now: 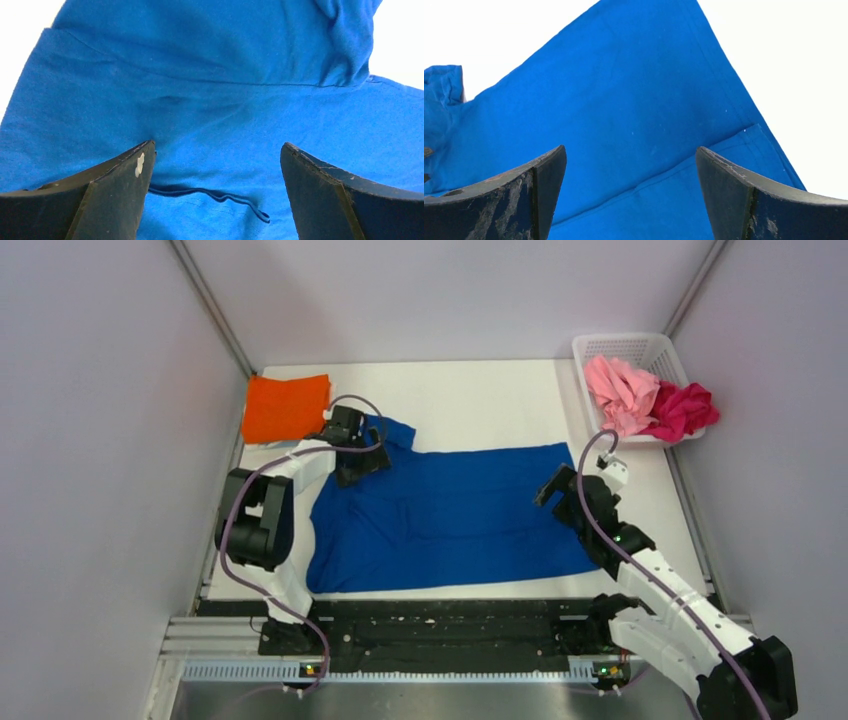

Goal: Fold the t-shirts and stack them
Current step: Grab the side of the flattened tshirt furthest away from the robot with both arms

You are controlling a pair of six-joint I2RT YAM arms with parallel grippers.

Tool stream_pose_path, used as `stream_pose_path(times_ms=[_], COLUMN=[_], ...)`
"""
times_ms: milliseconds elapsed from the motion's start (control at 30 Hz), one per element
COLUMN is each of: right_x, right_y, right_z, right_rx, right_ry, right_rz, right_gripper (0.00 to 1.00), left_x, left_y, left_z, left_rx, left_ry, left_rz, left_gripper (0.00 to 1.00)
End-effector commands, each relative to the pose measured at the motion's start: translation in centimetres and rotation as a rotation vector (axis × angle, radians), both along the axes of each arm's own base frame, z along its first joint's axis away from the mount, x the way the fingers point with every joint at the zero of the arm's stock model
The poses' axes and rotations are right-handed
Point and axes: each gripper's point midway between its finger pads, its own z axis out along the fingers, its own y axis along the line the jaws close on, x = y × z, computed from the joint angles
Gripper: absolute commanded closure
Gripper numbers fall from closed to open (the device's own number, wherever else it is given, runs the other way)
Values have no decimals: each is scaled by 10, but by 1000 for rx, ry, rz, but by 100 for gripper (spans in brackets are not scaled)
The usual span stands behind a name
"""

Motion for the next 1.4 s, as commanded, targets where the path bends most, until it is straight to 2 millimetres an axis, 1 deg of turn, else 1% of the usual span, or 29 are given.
stream_pose_path(times_ms=[0,100,167,233,267,333,433,500,533,567,633,667,700,800,867,967,1067,1267,1333,1367], right_x=[17,24,28,32,35,38,40,40,39,39,39,39,39,39,39,39,39,39,40,40], right_y=[-8,-9,-9,-8,-8,-8,-9,-11,-12,-12,-14,-14,-15,-16,-16,-15,-14,-15,-15,-14], right_z=[36,45,48,48,48,45,39,32,30,27,23,22,20,17,15,11,8,7,6,7], right_rx=[-31,-53,-64,-77,-86,-100,-123,-133,-135,-139,-142,-144,-146,-141,-136,-133,-131,-128,-125,-122], right_ry=[-95,-122,-127,-122,-119,-105,-81,-62,-54,-45,-34,-30,-23,-16,-9,0,11,13,15,13], right_rz=[-44,-39,-39,-36,-31,-29,-25,-26,-27,-27,-28,-28,-31,-31,-30,-25,-14,-18,-14,-13], right_gripper=[1,1,1,1,1,1,1,1,1,1,1,1,1,1,1,1,1,1,1,1], left_x=[27,42,55,69,78,92,114,132,139,145,159,165,171,183,186,192,192,184,184,184], left_y=[1,0,3,6,7,1,-3,-5,-6,-7,-10,-10,-10,-13,-17,-21,-25,-19,-18,-17], left_z=[43,78,94,102,110,112,109,108,93,86,73,65,61,44,35,26,18,-3,-7,-9], left_rx=[27,32,62,107,125,150,209,251,270,285,303,315,324,326,310,285,268,325,342,351], left_ry=[-114,-220,-272,-283,-287,-268,-250,-241,-208,-188,-169,-151,-145,-138,-140,-152,-145,-89,-82,-80], left_rz=[-11,-33,-41,-49,-57,-124,-227,-288,-324,-354,-403,-408,-409,-412,-408,-381,-384,-392,-387,-387], left_gripper=[1,1,1,1,1,1,2,6,9,10,12,14,15,18,21,28,33,36,41,42])
